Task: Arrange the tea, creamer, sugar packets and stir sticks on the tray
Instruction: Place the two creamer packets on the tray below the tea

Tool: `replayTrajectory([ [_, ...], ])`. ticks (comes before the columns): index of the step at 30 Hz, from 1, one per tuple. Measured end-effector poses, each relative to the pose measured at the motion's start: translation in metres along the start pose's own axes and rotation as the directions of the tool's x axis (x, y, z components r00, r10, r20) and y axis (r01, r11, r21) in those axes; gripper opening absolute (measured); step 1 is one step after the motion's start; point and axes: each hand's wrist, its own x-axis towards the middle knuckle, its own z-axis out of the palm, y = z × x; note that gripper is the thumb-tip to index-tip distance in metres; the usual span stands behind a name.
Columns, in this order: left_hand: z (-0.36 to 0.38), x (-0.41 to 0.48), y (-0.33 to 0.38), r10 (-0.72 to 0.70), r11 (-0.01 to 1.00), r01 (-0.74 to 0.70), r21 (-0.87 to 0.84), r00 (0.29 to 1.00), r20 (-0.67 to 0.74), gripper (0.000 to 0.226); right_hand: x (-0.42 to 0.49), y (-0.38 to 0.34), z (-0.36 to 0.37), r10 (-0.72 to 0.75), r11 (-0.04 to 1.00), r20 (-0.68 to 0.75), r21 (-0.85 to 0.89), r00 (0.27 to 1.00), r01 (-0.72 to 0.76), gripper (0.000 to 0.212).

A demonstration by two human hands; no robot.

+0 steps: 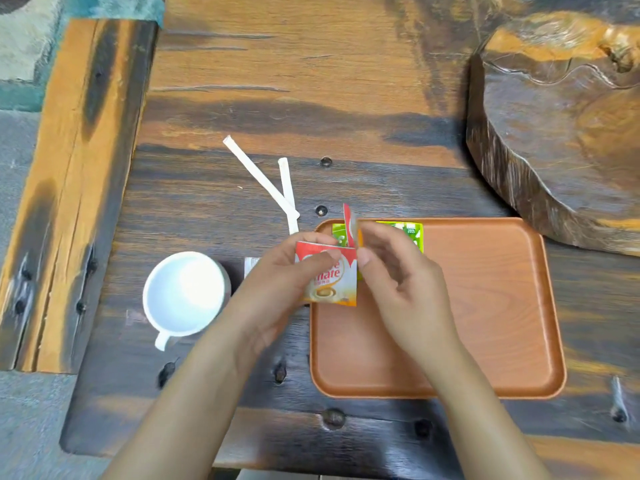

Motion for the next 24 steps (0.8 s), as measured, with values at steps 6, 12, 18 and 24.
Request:
replayTrajectory([
  [6, 0.012, -0.005, -0.016, 0.073, 0.991, -0.060, 0.117, 0.991, -0.113, 0.021, -0.020, 0.007, 0.009, 0.308, 0.911, -0.133, 0.328, 0.942, -0.251, 0.032],
  [12, 0.015, -0.005, -0.015, 0.091, 0.986, -0.084, 0.142, 0.995, -0.043, 0.022, -0.016, 0.004, -0.003, 0.486, 0.789, -0.176, 0.510, 0.856, -0.343, 0.033],
  [18, 0.015, -0.004, -0.016, 0.038, 0.999, -0.038, 0.040, 0.999, -0.021, 0.023, -0.023, 0.007, -0.025, 0.377, 0.870, -0.141, 0.393, 0.915, -0.298, 0.022],
  [24, 0.009, -0.008, -0.024, 0.037, 0.971, -0.048, 0.232, 0.998, 0.051, 0.024, -0.027, 0.015, -0.044, 0.300, 0.915, 0.013, 0.278, 0.954, -0.292, 0.020],
])
